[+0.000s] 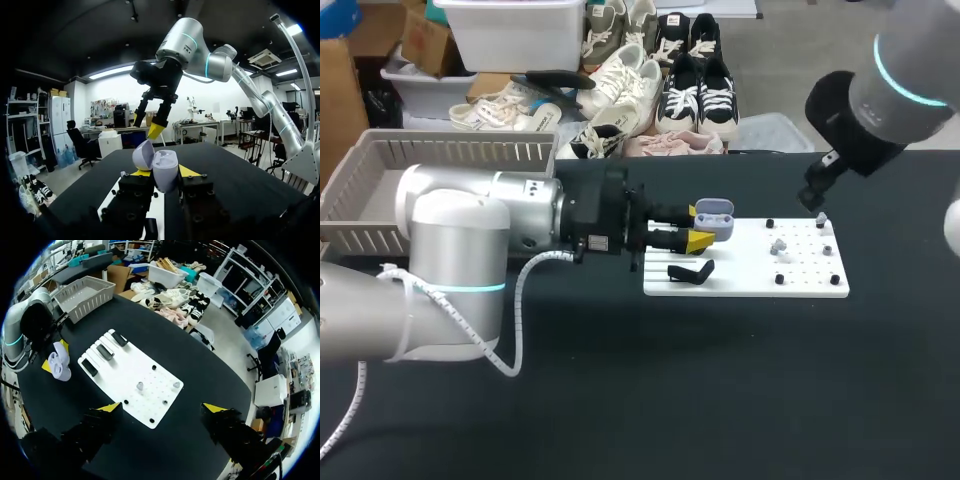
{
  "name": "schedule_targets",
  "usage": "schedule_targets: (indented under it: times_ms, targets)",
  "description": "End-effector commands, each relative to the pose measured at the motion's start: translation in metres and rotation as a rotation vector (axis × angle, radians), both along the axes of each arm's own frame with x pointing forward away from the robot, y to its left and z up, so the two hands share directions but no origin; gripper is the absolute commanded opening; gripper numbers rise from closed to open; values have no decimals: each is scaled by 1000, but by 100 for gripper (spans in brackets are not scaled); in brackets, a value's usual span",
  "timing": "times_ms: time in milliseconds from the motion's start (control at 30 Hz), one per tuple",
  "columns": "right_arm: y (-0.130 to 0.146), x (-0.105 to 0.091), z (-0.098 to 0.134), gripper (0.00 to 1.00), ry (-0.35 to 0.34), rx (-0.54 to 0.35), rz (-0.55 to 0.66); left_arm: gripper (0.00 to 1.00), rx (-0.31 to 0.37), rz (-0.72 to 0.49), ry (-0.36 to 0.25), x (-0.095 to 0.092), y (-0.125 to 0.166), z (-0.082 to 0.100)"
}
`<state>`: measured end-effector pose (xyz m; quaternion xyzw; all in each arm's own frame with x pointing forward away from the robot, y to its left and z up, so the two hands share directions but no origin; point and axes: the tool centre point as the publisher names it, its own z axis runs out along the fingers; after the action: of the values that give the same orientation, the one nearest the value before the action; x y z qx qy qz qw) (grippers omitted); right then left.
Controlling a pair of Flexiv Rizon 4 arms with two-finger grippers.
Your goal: Pick up each earbud case from the left stands, insert the matching earbuds, close the lid, and place the case in the box.
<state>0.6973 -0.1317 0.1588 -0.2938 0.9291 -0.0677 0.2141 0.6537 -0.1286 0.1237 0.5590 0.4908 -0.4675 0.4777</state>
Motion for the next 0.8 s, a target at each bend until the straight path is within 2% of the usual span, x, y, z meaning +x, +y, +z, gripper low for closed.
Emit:
schedule_targets:
  times_ms: [33,300,633,767,800]
  targets:
    - [9,20,-15,100,-24,-133,-75,0,2,11,-2,-3,0,1]
    - [-1,41,-45,100,48,-188,-123,0,2,11,-2,-3,0,1]
    - [-17,59,-79,100,143,-147,-189,0,2,11,-2,-3,0,1]
    - [-17,61,-86,85,156,-138,-188,0,2,11,-2,-3,0,1]
    - [-17,61,-88,76,157,-137,-188,0,2,11,-2,-3,0,1]
